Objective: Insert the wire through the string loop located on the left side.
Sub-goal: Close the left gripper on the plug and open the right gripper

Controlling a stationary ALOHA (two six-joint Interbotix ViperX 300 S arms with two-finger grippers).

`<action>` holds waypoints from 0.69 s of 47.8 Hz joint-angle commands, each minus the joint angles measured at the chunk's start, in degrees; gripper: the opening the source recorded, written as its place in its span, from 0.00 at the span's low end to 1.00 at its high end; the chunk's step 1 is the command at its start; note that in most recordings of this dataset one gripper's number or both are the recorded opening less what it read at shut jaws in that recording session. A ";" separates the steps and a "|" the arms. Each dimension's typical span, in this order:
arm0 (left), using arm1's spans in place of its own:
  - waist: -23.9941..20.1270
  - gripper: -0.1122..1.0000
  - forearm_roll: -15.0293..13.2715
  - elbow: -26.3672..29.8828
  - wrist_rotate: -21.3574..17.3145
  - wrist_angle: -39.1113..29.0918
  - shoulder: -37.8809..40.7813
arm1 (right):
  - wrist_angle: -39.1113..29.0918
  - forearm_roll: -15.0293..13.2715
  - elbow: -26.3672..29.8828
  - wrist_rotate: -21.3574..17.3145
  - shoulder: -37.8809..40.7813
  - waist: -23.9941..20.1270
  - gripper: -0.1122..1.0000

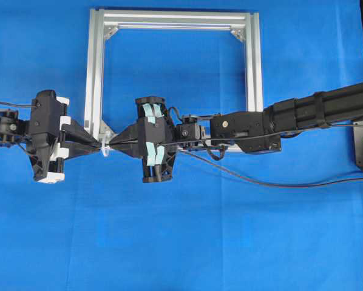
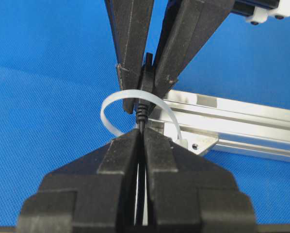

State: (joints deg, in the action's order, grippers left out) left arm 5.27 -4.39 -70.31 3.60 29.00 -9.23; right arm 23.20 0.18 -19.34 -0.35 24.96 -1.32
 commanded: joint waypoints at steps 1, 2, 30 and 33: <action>-0.09 0.16 0.09 0.70 0.00 0.53 -0.79 | -0.26 0.00 0.70 0.00 -1.41 -0.18 0.10; -0.18 0.16 0.09 0.70 0.00 0.53 -0.88 | -0.35 0.00 0.79 0.00 -1.41 -0.18 0.10; -0.26 0.16 0.09 0.70 0.18 0.53 -0.88 | -0.97 0.00 0.70 -0.09 -1.41 -0.18 0.14; -0.26 0.16 0.09 0.62 0.18 0.53 -0.88 | -1.05 0.09 0.70 -0.09 -1.41 -0.26 0.23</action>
State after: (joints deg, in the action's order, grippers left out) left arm 5.10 -4.39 -70.31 3.69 29.00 -9.23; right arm 22.06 0.09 -19.42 -0.44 24.96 -1.23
